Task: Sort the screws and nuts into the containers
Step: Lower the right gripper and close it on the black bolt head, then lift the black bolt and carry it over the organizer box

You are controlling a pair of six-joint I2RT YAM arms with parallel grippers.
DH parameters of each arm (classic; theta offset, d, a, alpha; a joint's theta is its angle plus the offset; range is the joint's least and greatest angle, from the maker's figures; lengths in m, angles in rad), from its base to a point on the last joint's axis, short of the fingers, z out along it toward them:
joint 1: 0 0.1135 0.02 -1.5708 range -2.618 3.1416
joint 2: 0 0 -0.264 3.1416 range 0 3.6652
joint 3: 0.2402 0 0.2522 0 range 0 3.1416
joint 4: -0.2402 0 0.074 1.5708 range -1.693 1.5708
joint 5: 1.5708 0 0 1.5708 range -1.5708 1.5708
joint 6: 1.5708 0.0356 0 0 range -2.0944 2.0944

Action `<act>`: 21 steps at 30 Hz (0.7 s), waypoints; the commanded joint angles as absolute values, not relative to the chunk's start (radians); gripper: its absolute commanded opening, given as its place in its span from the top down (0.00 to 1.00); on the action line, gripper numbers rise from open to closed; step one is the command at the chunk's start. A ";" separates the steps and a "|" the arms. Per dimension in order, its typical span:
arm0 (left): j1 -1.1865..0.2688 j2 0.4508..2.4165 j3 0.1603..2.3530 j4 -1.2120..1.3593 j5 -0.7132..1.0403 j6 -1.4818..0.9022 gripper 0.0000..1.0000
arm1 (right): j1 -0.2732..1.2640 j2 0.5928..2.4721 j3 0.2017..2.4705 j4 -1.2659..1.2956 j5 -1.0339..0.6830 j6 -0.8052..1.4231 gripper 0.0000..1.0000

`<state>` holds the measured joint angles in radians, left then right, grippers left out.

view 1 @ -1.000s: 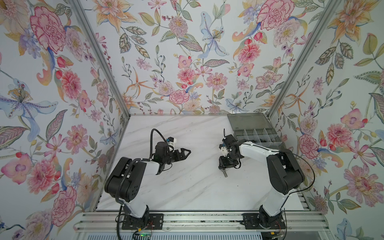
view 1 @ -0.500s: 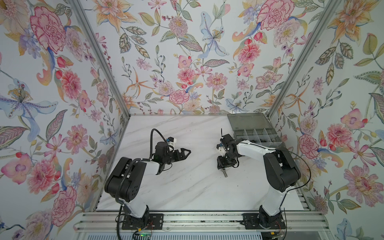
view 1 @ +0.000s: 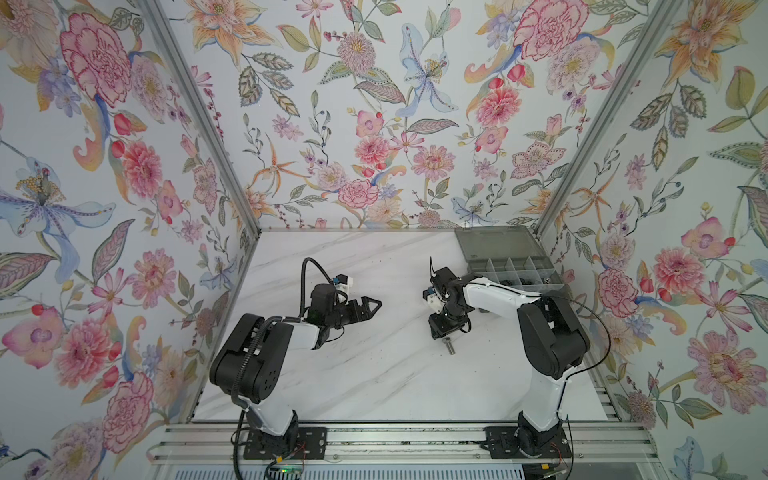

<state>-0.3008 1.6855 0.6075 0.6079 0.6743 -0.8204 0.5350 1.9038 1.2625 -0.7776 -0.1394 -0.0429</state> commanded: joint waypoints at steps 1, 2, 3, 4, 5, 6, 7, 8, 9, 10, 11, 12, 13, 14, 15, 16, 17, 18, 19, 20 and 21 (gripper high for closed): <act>-0.290 1.699 0.611 0.626 0.684 -0.828 0.01 | 0.537 1.930 1.293 -0.814 -0.073 -0.122 0.51; -0.291 1.700 0.611 0.627 0.684 -0.827 0.01 | 0.538 1.930 1.298 -0.815 -0.064 -0.136 0.50; -0.290 1.698 0.612 0.627 0.684 -0.827 0.01 | 0.539 1.930 1.301 -0.817 -0.052 -0.151 0.50; -0.290 1.698 0.612 0.627 0.684 -0.827 0.01 | 0.540 1.929 1.303 -0.816 -0.045 -0.167 0.50; -0.291 1.697 0.611 0.626 0.684 -0.827 0.00 | 0.542 1.929 1.307 -0.815 -0.042 -0.184 0.49; -0.291 1.695 0.610 0.627 0.684 -0.827 0.01 | 0.543 1.930 1.311 -0.815 -0.038 -0.199 0.49; -0.290 1.694 0.609 0.626 0.684 -0.828 0.01 | 0.545 1.931 1.314 -0.815 -0.035 -0.210 0.49; -0.290 1.693 0.610 0.626 0.684 -0.828 0.01 | 0.546 1.934 1.318 -0.818 -0.032 -0.220 0.49; -0.290 1.694 0.611 0.626 0.684 -0.829 0.01 | 0.547 1.938 1.323 -0.824 -0.029 -0.224 0.49; -0.290 1.695 0.612 0.627 0.684 -0.829 0.01 | 0.548 1.942 1.327 -0.830 -0.024 -0.224 0.49; -0.290 1.695 0.612 0.627 0.684 -0.829 0.01 | 0.548 1.946 1.326 -0.834 -0.021 -0.224 0.49; -0.290 1.694 0.612 0.627 0.684 -0.830 0.01 | 0.548 1.950 1.325 -0.836 -0.022 -0.224 0.49; -0.290 1.695 0.613 0.626 0.684 -0.829 0.01 | 0.549 1.952 1.322 -0.838 -0.026 -0.224 0.49; -0.290 1.696 0.614 0.627 0.685 -0.829 0.01 | 0.552 1.954 1.320 -0.839 -0.028 -0.223 0.50; -0.290 1.698 0.615 0.625 0.686 -0.830 0.01 | 0.554 1.957 1.317 -0.840 -0.030 -0.221 0.50; -0.290 1.698 0.617 0.625 0.686 -0.829 0.01 | 0.555 1.959 1.316 -0.842 -0.032 -0.219 0.51; -0.291 1.699 0.617 0.624 0.686 -0.828 0.01 | 0.557 1.960 1.315 -0.847 -0.036 -0.216 0.51; -0.290 1.700 0.617 0.626 0.686 -0.830 0.00 | 0.558 1.962 1.316 -0.851 -0.037 -0.212 0.52; -0.290 1.700 0.618 0.627 0.686 -0.831 0.00 | 0.559 1.960 1.315 -0.852 -0.037 -0.207 0.53; -0.291 1.700 0.617 0.627 0.686 -0.830 0.01 | 0.559 1.959 1.312 -0.853 -0.041 -0.200 0.53; -0.290 1.700 0.615 0.629 0.685 -0.830 0.01 | 0.558 1.956 1.309 -0.854 -0.046 -0.195 0.53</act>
